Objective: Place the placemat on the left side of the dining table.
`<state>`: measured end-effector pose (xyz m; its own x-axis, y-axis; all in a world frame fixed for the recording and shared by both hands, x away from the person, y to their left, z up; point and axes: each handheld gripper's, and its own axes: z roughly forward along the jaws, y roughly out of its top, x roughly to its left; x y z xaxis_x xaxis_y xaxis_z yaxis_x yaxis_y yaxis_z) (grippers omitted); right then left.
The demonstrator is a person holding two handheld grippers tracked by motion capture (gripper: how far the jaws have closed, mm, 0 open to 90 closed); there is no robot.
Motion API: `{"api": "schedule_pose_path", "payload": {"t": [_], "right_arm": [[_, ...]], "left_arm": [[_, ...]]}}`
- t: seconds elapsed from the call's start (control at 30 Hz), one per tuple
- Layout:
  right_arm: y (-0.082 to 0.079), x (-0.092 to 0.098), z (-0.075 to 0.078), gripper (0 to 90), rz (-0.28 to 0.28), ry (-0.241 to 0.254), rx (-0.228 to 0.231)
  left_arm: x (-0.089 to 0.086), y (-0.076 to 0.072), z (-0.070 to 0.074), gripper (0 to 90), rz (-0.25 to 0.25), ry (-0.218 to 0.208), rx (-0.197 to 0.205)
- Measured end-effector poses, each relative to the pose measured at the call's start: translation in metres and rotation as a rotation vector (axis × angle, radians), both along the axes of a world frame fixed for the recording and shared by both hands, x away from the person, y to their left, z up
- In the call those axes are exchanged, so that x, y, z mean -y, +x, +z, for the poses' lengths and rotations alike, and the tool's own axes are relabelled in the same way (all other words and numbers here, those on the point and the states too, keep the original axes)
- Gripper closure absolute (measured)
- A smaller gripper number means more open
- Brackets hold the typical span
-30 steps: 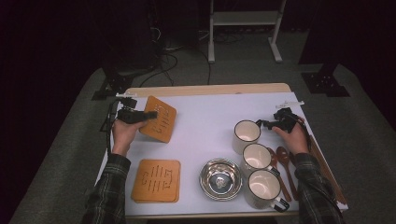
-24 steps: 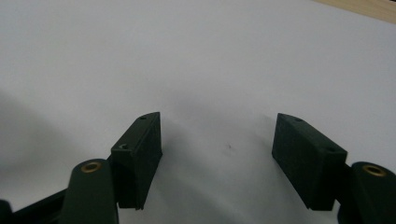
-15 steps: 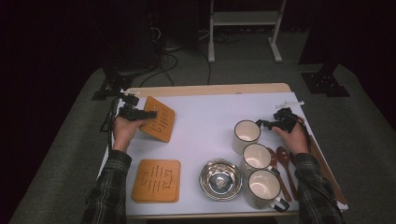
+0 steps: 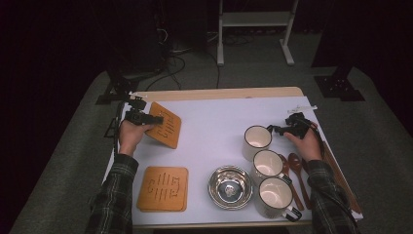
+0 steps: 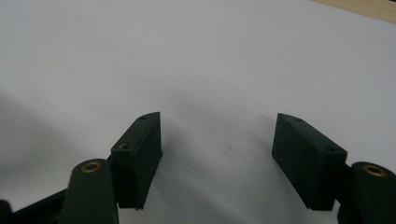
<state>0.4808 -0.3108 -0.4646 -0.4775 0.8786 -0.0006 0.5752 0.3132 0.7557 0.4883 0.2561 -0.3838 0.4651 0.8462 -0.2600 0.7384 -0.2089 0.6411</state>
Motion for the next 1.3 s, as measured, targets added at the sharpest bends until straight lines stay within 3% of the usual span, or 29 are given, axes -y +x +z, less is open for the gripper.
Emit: {"api": "schedule_pose_path", "payload": {"t": [0.27, 0.37, 0.63, 1.3], "right_arm": [[0.000, 0.000, 0.000, 31.3, 0.000, 0.000, 0.000], [0.000, 0.000, 0.000, 31.3, 0.000, 0.001, 0.000], [0.000, 0.000, 0.000, 31.3, 0.000, 0.000, 0.000], [0.000, 0.000, 0.000, 31.3, 0.000, -0.001, 0.000]], "left_arm": [[0.001, 0.004, -0.003, 63.6, 0.011, 0.027, -0.008], [0.004, 0.005, -0.003, 61.0, 0.015, 0.063, -0.002], [0.005, 0.006, -0.005, 55.9, 0.030, 0.099, -0.019], [0.004, 0.008, -0.012, 46.1, 0.072, 0.116, -0.068]]}}
